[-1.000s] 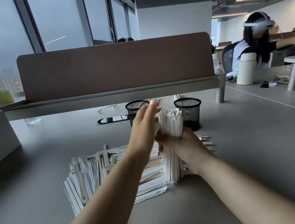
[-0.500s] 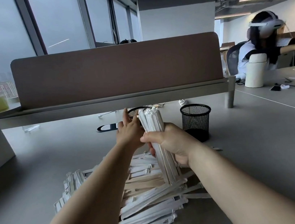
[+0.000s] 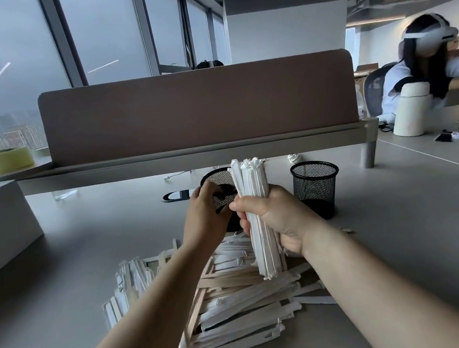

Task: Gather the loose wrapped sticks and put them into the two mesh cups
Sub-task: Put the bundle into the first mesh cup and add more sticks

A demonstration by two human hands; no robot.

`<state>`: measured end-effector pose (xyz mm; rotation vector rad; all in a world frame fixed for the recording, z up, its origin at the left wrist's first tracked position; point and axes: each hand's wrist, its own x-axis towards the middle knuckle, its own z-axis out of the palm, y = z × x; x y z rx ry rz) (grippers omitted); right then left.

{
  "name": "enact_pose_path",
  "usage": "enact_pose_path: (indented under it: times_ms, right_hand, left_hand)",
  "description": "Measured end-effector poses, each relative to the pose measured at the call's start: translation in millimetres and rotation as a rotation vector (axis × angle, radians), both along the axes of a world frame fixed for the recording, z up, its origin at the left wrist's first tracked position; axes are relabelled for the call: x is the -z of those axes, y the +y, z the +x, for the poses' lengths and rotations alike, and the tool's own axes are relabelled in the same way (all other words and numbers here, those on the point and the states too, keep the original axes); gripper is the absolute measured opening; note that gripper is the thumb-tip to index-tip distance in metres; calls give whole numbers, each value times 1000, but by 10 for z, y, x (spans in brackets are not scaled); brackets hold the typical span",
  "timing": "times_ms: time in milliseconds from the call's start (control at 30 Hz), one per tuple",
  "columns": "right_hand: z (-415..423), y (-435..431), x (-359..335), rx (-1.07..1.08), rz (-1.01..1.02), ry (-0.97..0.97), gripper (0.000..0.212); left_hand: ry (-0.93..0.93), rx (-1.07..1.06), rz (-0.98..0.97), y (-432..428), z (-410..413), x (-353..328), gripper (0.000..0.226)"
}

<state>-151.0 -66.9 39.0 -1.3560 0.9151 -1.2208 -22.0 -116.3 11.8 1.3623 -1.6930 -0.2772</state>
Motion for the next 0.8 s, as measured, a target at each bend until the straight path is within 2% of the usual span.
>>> enact_pose_path:
  times_ms: [133, 200, 300, 400, 533, 667, 800]
  right_hand:
    - [32, 120, -246, 87, -165, -104, 26]
    - [54, 166, -392, 132, -216, -263, 31]
    - [118, 182, -511, 191, -212, -587, 26]
    - [198, 150, -471, 315, -199, -690, 25]
    - [221, 112, -287, 533, -339, -461, 11]
    - [202, 67, -174, 606, -463, -234, 36]
    - [216, 50, -92, 548, -459, -44, 39]
  left_hand:
    - [35, 0, -151, 322, 115, 46, 28]
    - [14, 40, -212, 455, 147, 76, 29]
    - [1, 110, -274, 602, 162, 84, 27]
    - [2, 148, -311, 681, 174, 82, 26]
    - [-23, 163, -313, 701, 200, 111, 31]
    - [-38, 190, -286, 765, 210, 101, 34]
    - [7, 176, -304, 818, 241, 50, 34]
